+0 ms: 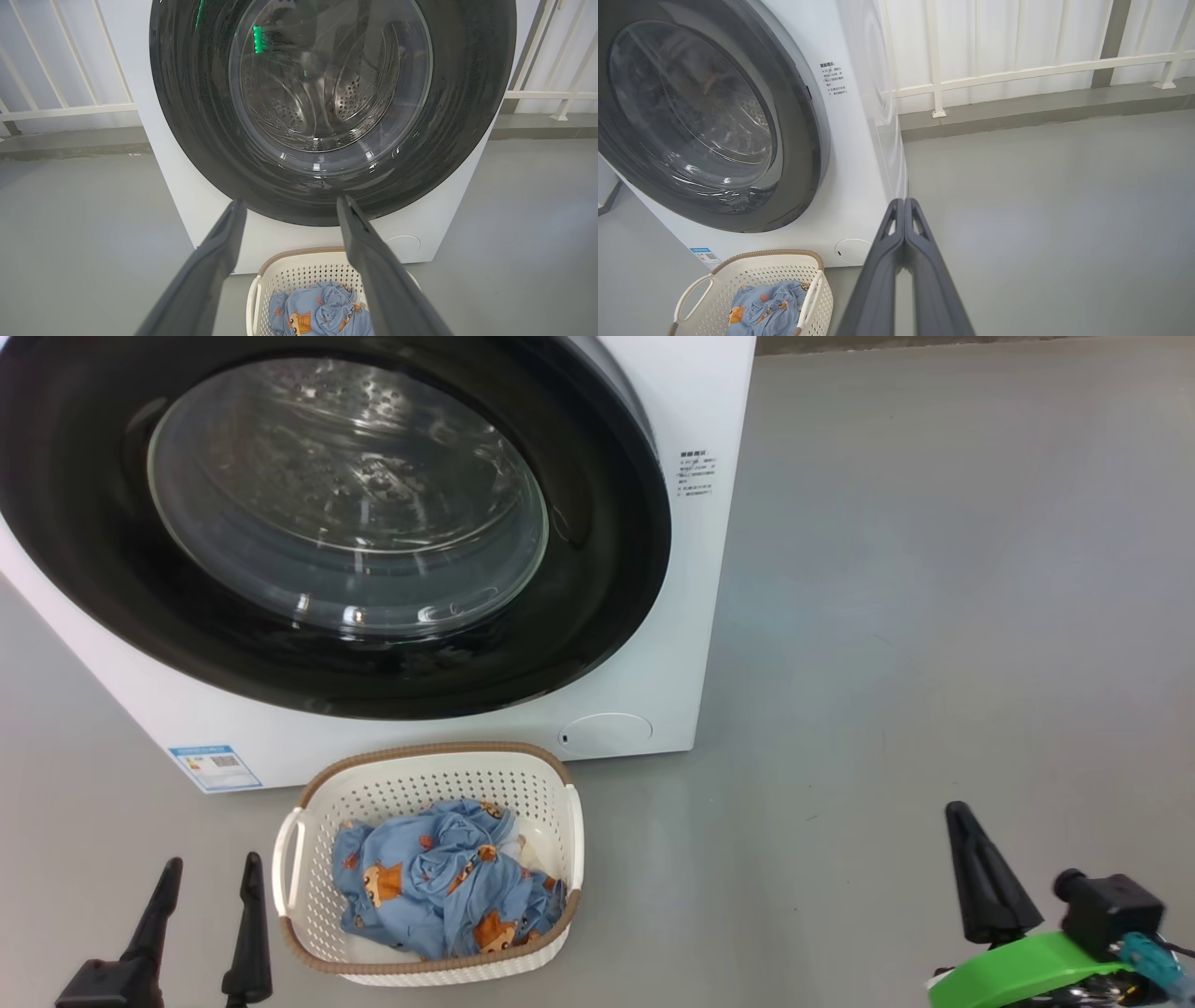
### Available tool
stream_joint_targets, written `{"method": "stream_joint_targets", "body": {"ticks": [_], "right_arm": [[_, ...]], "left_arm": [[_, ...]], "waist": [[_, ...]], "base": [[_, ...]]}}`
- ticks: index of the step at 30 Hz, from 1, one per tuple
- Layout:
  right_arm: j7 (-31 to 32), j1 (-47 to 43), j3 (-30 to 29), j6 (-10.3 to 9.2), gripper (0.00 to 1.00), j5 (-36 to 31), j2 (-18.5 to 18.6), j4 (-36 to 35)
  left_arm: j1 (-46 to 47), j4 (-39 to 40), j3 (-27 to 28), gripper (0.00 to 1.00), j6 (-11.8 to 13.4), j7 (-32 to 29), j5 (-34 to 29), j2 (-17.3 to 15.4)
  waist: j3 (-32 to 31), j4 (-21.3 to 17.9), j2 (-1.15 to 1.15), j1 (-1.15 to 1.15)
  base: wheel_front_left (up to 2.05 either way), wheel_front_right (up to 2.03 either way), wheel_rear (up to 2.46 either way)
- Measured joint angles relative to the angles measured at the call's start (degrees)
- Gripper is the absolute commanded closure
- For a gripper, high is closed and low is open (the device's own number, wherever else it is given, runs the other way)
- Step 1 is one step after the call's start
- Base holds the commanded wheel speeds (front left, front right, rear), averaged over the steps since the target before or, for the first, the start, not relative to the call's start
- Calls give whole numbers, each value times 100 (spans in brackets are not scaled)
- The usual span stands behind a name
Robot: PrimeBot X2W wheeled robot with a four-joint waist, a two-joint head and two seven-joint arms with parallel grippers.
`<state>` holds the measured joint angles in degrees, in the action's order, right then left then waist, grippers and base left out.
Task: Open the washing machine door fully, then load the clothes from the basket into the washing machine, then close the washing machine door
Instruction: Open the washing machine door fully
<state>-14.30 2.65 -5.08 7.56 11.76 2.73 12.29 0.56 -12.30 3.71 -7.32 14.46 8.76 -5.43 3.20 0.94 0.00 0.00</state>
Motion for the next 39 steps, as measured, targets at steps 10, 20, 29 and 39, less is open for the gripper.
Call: {"method": "stream_joint_targets", "body": {"ticks": [10, 20, 29, 39], "right_arm": [[0, 86, -322, 0, 100, 1263, -21, 55], [-2, 373, -854, 0, 100, 4340, -44, 670], [-40, 685, -1255, -1, 100, 5717, -47, 1002], [297, 998, -1260, -1, 100, 7610, 437, 992]], "left_arm": [[0, 43, 35, 0, 0, 0, 52, 25], [1, 60, -3, 0, 0, 0, 105, 24], [49, 60, -86, 0, 0, 0, 170, -2], [141, 162, -108, 0, 0, 0, 355, -32]], "waist": [[82, 43, 0, 0], [199, 133, 0, 0], [360, 184, 0, 0], [681, 177, 0, 0]], "base": [[0, 0, 0], [0, 0, 0], [0, 0, 0], [0, 0, 0]]}}
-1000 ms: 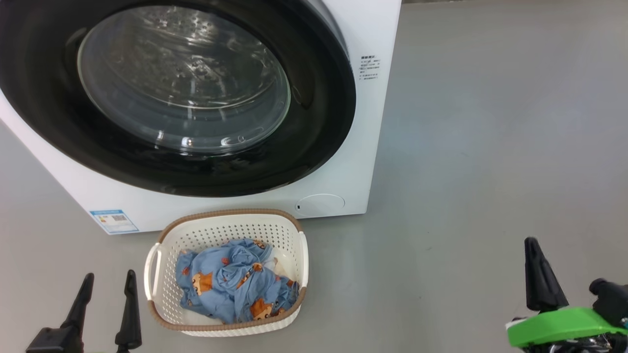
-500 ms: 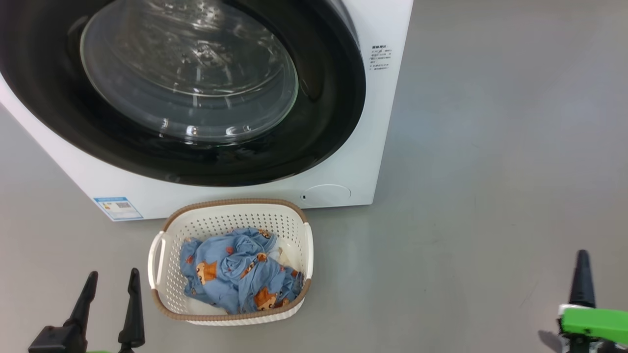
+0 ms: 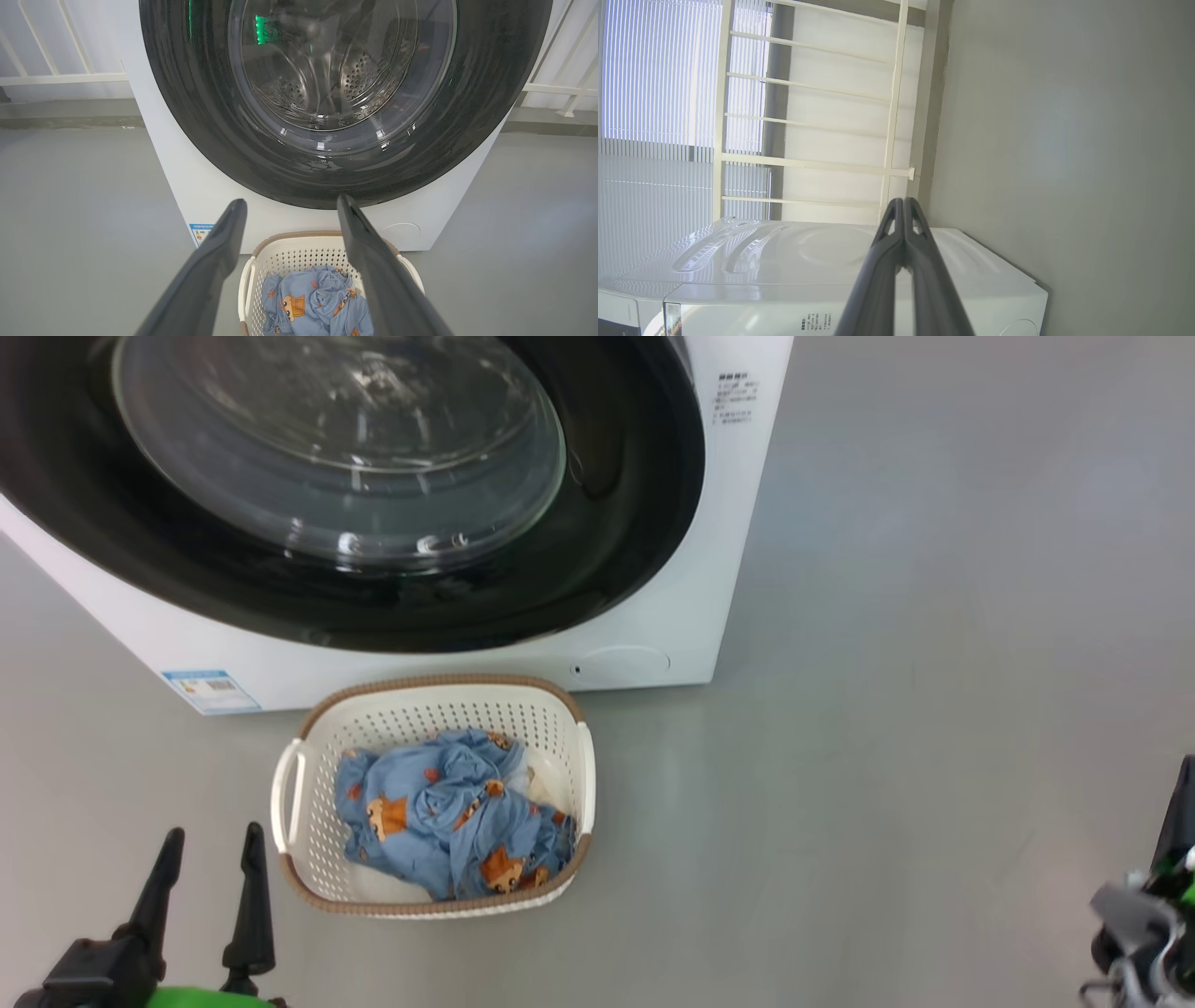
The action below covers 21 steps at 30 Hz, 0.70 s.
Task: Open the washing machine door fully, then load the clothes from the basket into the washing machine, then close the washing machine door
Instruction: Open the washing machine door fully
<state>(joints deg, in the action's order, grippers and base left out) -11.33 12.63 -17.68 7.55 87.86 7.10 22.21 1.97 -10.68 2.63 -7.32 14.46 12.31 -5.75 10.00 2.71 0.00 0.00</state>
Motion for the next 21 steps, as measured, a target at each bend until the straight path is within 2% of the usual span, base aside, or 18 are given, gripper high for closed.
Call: {"method": "stream_joint_targets", "body": {"ticks": [4, 7, 16, 21], "right_arm": [[505, 329, -99, 0, 100, 438, 121, -94], [937, 616, -134, 0, 100, 599, 219, -119], [1923, 1695, 10, 0, 100, 608, 409, -250], [2312, 2247, 120, 0, 100, 599, 461, -349]], "left_arm": [[100, 52, -54, 0, 0, 0, 115, -8], [196, 89, -113, 0, 0, 0, 167, -147], [353, 316, -54, 0, 0, 0, 361, -506], [461, 377, 2, 0, 0, 0, 403, -563]], "waist": [[200, -14, 0, 0], [380, -32, 0, 0], [1091, -117, 0, 0], [1441, -155, 0, 0]], "base": [[0, 0, 0], [0, 0, 0], [0, 0, 0], [0, 0, 0]]}}
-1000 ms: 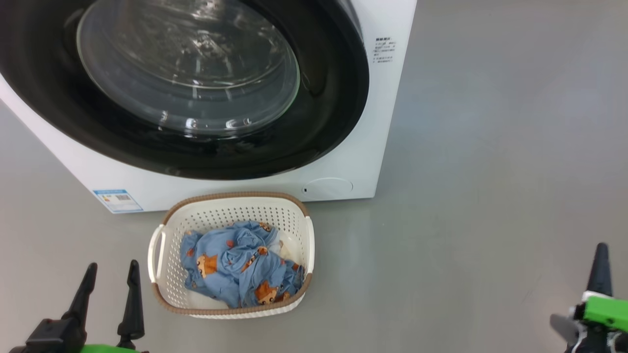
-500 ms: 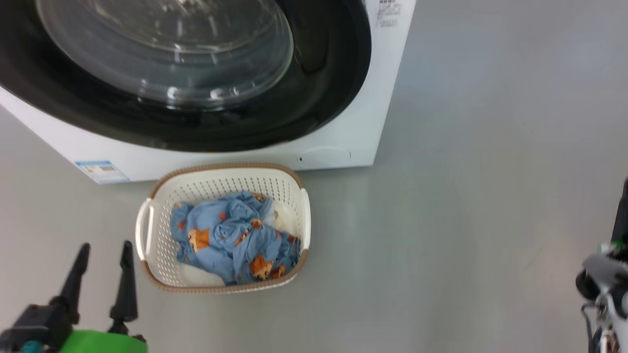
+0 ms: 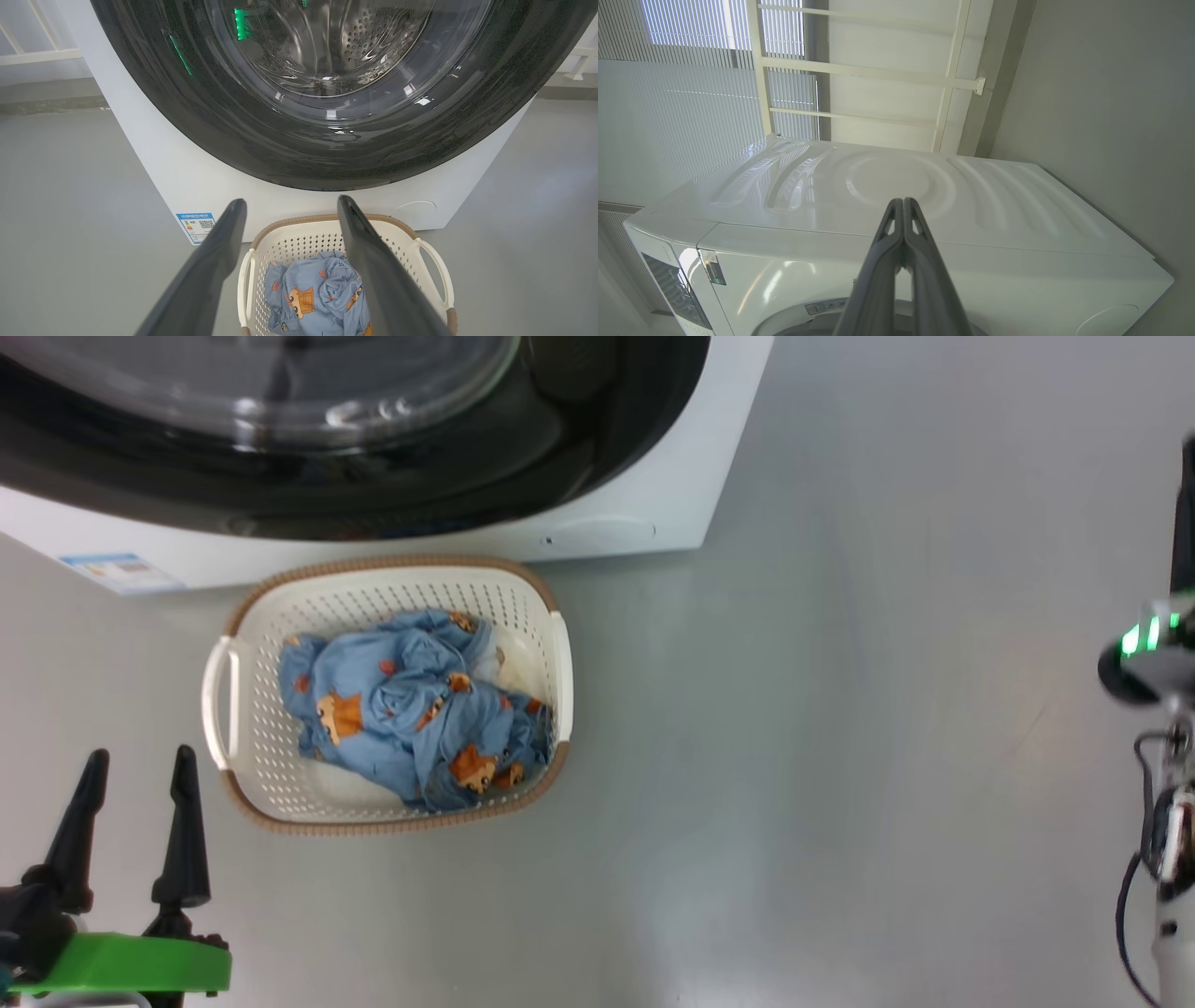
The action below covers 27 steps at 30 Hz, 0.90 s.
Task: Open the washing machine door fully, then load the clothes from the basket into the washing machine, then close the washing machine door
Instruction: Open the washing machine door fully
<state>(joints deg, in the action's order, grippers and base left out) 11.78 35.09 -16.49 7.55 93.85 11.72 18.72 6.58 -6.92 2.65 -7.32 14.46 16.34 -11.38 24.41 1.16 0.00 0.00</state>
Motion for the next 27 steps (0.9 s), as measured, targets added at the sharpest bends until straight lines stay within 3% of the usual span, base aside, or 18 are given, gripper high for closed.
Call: {"method": "stream_joint_targets", "body": {"ticks": [15, 27], "right_arm": [[1007, 1118, 580, 0, 100, -203, 148, -99], [1497, 2065, 1283, 0, 100, -363, 8, -69]], "left_arm": [[98, 2, 57, 0, 0, 0, 34, -111], [101, 34, 100, 0, 0, 1, 41, -132]], "waist": [[533, 59, 0, 0], [708, 120, 0, 0]], "base": [[0, 0, 0], [0, 0, 0]]}}
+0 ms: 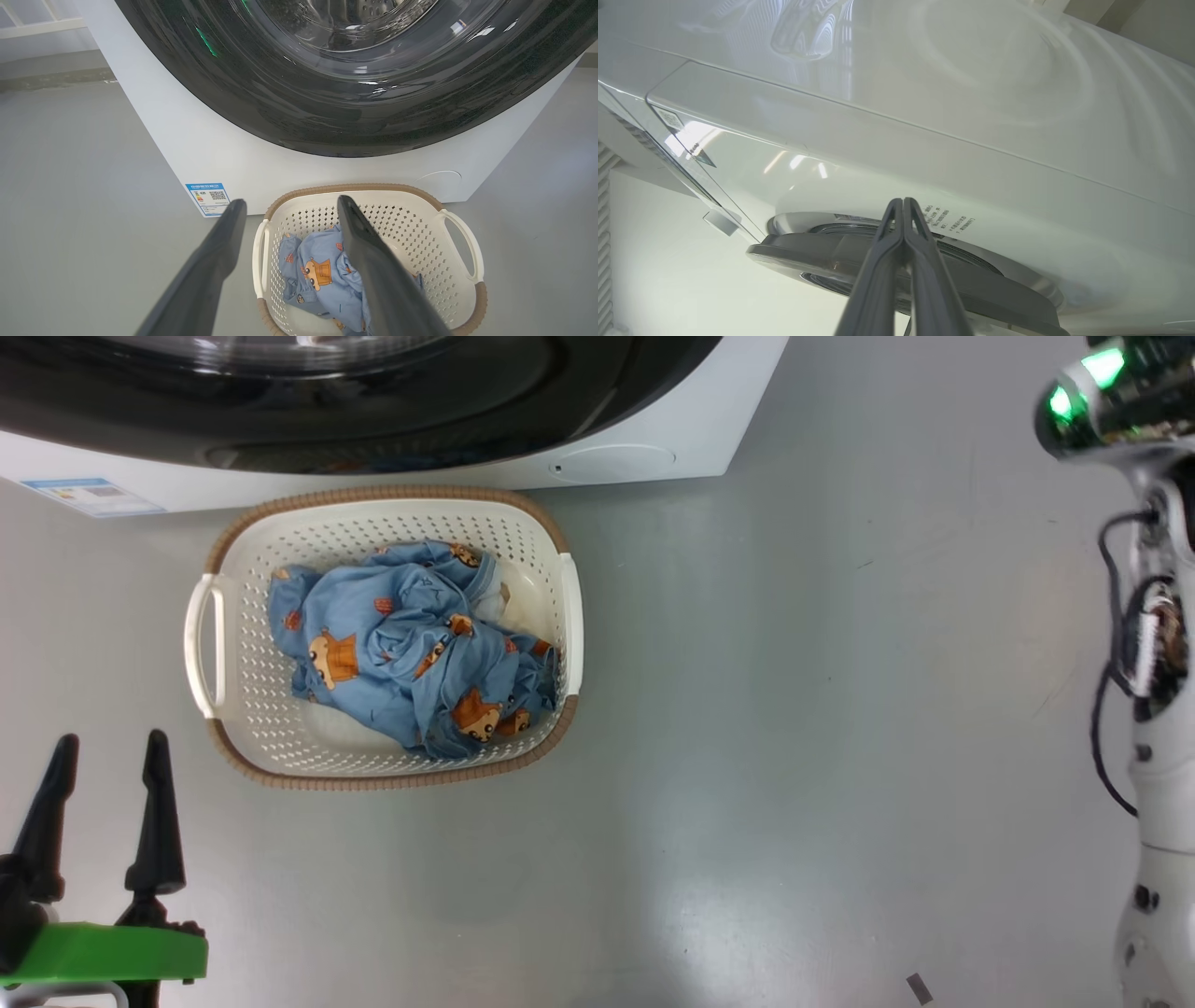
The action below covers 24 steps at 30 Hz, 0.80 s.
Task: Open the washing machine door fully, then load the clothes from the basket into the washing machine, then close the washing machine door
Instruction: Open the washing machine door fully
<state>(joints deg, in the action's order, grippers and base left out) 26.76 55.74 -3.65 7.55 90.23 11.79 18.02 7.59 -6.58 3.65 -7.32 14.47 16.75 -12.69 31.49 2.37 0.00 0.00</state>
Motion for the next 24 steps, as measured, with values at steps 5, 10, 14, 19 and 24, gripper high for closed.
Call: {"method": "stream_joint_targets", "body": {"ticks": [5, 10, 14, 19, 24], "right_arm": [[175, 242, 325, 0, 100, -79, -125, 59], [271, 367, 430, 0, 100, -96, -94, 155], [305, 509, 475, 0, 100, -144, -51, 344], [349, 754, 521, 0, 100, -154, 9, 453], [352, 917, 622, 0, 100, -172, 25, 500]], "left_arm": [[3, 0, 12, 0, 0, 0, 0, 0], [8, -2, 21, 0, 0, -1, 0, 9], [8, -2, 4, 0, 0, 0, 1, 21], [2, -2, 20, 0, 0, -1, 9, 59], [1, 0, 26, 0, 0, -1, 9, 130]], "waist": [[6, 50, 0, 0], [-12, 139, 0, 0], [-38, 302, 0, 0], [-2, 461, 0, 0], [88, 578, 0, 0]], "base": [[0, 0, 0], [0, 0, 0], [0, 0, 0], [0, 0, 0], [0, 0, 0]]}}
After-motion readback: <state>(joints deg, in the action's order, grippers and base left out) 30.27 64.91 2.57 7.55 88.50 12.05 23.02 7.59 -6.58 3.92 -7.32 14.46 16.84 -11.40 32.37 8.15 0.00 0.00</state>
